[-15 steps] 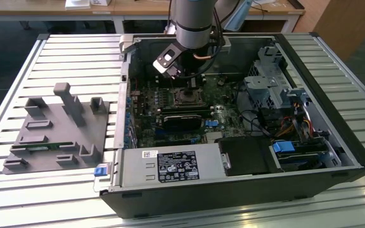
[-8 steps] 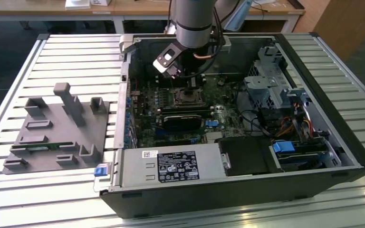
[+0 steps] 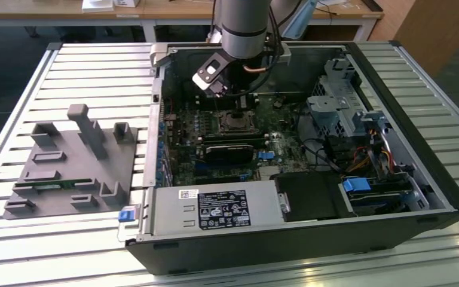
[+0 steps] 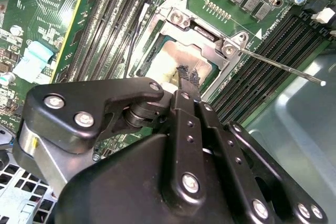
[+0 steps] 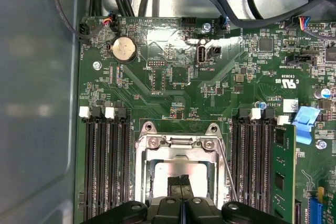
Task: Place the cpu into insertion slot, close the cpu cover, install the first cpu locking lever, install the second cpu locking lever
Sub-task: 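Install the first cpu locking lever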
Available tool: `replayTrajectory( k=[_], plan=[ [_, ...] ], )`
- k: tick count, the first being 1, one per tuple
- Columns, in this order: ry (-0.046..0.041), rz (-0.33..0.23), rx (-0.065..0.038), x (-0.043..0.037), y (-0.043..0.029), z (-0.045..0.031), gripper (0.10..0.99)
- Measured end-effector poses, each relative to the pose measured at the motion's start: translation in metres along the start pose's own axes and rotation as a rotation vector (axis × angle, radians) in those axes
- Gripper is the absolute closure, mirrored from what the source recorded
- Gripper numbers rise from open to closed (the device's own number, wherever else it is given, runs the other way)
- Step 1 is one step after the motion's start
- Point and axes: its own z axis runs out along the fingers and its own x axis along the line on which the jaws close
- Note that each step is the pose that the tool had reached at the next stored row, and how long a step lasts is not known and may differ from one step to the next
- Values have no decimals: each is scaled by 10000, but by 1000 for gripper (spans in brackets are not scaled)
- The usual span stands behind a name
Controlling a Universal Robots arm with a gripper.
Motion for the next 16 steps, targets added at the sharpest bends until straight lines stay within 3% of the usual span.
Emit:
replayTrajectory(
  k=[10, 16],
  plan=[
    [-4, 0, 2, 0, 0, -19, 980],
    [0, 0, 0, 1, 2, -75, 980]
  ],
)
